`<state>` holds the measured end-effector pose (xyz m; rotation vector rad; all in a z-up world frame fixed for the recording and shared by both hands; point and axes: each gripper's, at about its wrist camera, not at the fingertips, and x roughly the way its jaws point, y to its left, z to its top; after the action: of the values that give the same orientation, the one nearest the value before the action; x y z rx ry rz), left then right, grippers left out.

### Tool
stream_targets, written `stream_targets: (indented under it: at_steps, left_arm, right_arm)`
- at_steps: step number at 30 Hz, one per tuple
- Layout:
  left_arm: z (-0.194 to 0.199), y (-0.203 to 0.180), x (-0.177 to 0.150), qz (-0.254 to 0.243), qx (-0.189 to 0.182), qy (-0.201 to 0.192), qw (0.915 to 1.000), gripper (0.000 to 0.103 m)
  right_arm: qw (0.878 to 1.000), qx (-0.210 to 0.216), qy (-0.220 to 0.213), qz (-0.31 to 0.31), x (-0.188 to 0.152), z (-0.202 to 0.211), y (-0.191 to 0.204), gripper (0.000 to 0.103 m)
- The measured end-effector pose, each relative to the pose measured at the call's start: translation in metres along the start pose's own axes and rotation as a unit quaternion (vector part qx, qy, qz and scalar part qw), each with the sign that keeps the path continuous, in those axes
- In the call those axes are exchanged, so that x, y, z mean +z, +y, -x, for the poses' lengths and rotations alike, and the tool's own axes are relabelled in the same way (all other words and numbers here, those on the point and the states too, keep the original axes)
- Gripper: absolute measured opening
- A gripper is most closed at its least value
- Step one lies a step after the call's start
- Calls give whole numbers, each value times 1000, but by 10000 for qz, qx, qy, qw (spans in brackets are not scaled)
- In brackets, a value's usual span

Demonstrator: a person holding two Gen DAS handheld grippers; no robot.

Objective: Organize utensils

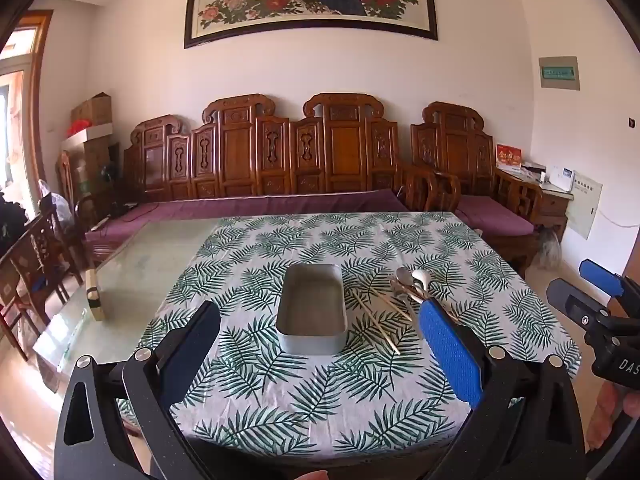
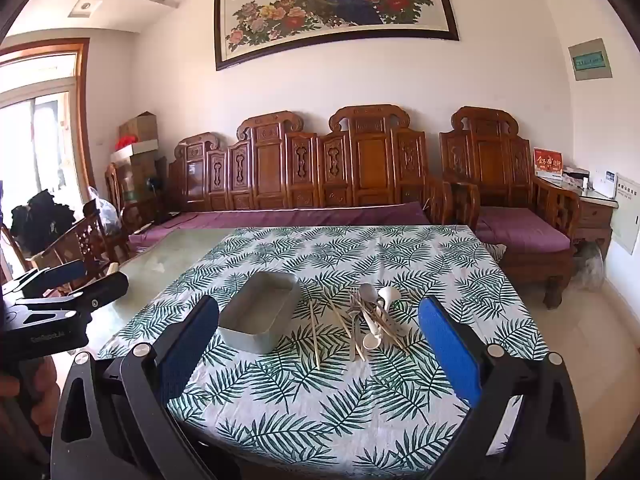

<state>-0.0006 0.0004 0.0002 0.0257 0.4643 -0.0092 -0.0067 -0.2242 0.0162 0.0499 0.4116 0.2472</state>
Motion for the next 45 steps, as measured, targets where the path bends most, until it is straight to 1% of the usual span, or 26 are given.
stream_targets:
  at_steps: [14,17,22,28,45]
  left_arm:
    - [-4,1,4,-8,-19,16,10000,96]
    - [-1,1,8,-10,-15,5,10000,96]
    - [3,-1,6,-5,-18,-12,10000,96]
    - [8,-5,15,-23,-40,-8,10000,96]
    - [8,-6,13,-34,-55,-23,10000,96]
  right_arm:
    - [10000,-12,-6,15,0,-1,0,100]
    - [10000,-6,-22,14,0,0,-1,100]
    - [10000,-11,-28,23,2,3,0,100]
    - [10000,-11,-31,23,1,2,0,100]
    - [10000,-11,-40,20,3,4,-1,100]
